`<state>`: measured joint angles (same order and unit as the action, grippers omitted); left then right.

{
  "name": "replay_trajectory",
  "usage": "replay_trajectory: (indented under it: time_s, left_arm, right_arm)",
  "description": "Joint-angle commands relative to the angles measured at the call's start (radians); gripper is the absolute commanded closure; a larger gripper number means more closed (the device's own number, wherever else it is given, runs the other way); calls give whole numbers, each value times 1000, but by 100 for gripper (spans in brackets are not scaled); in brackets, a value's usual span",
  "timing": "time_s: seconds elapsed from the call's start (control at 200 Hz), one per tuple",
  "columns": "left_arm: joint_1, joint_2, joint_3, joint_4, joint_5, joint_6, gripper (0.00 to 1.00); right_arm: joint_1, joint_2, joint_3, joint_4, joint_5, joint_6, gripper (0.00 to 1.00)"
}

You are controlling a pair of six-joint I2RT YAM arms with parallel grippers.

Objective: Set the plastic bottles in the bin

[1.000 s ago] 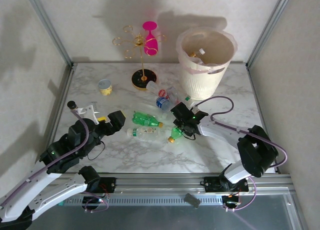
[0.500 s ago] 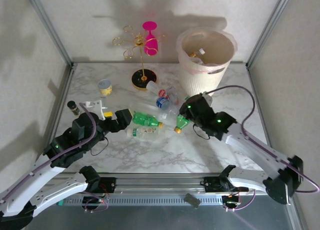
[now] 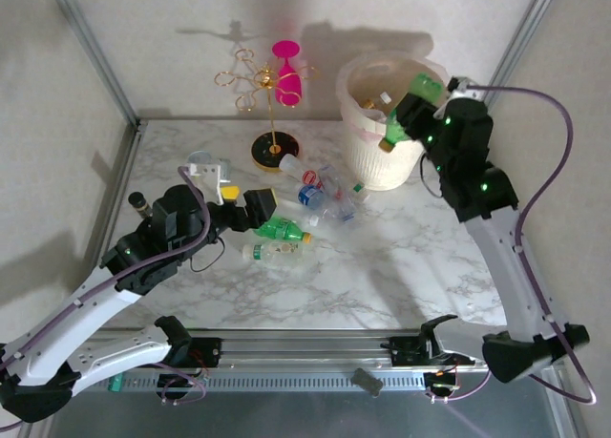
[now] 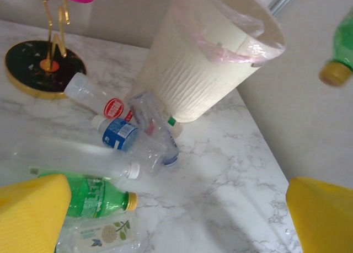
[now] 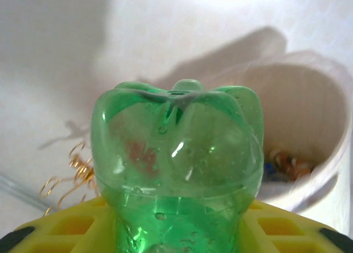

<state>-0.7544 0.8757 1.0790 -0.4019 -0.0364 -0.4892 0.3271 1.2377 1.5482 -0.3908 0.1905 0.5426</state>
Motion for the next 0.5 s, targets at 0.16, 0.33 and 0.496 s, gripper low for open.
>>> replay_trajectory:
  time_s: [0.16,0.33,0.496]
  left_arm:
    - [6,-1,-84,249,2,37,0]
    - [7,48,-102,308,26,49,0]
    - [7,104,-97,296,55,38,0]
  right_arm:
    - [-124,220,194,160,-50,-113,55]
    - [-143,395,356,140,51,-202,54]
    - [-143,550,506,78,91,-268,54]
